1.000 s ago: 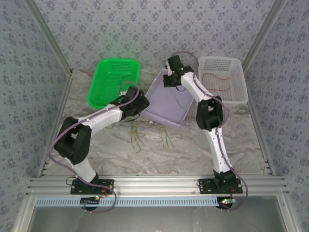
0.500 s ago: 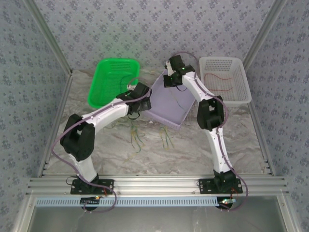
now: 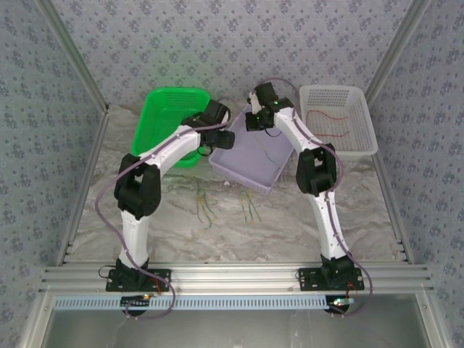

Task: Untangle the cables

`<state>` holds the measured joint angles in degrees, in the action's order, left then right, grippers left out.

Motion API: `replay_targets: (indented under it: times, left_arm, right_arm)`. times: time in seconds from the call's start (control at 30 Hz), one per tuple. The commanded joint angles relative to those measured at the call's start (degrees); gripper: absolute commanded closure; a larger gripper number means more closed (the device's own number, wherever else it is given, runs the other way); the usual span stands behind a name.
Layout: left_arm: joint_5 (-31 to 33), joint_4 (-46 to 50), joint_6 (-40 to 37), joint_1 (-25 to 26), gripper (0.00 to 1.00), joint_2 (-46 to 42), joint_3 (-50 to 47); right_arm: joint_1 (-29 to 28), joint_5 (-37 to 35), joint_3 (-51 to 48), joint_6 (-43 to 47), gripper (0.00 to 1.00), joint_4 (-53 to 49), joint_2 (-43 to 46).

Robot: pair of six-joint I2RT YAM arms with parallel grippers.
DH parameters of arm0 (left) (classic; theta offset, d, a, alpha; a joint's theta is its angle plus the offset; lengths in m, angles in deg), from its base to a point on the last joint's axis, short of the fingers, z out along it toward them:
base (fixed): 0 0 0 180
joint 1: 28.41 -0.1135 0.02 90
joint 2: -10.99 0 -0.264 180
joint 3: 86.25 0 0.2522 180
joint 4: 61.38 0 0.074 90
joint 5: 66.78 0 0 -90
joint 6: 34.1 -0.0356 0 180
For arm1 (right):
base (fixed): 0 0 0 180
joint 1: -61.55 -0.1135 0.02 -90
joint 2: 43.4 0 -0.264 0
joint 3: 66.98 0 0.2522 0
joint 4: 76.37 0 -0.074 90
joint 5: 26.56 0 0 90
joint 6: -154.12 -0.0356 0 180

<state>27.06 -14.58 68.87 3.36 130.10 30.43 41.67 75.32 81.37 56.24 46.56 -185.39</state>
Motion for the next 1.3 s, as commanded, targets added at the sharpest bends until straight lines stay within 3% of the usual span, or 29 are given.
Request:
replay_targets:
  times: [0.0, 0.3, 0.4, 0.57, 1.03, 1.27]
  left_arm:
    - [-0.6, 3.7, -3.9, -0.5, 0.41, 3.2, 4.3]
    - [-0.6, 3.4, -2.0, -1.0, 0.63, 7.2, 5.3]
    - [1.6, 3.1, 0.6, -0.9, 0.79, 7.0, 4.3]
    - [4.5, 0.7, 5.4, -0.9, 0.97, 5.1, 0.5]
    - [7.3, -0.3, 11.2, -1.8, 1.0, 2.7, -4.2]
    - [6.8, -0.5, 12.5, -2.1, 1.0, 2.3, -4.5]
  right_arm:
    - [0.4, 1.4, 0.4, 0.7, 1.0, -1.8, 1.8]
    - [0.7, 1.9, -0.4, 0.6, 1.0, -1.2, 1.9]
    - [0.7, 1.7, -1.0, 0.9, 1.0, -1.1, 2.5]
    - [0.7, -1.0, -3.5, 1.9, 1.0, -2.1, 4.6]
    - [0.2, -12.4, -6.8, 3.0, 1.0, -7.2, 7.2]
    - [-0.5, -18.2, 1.1, 4.3, 1.0, -16.7, 2.6]
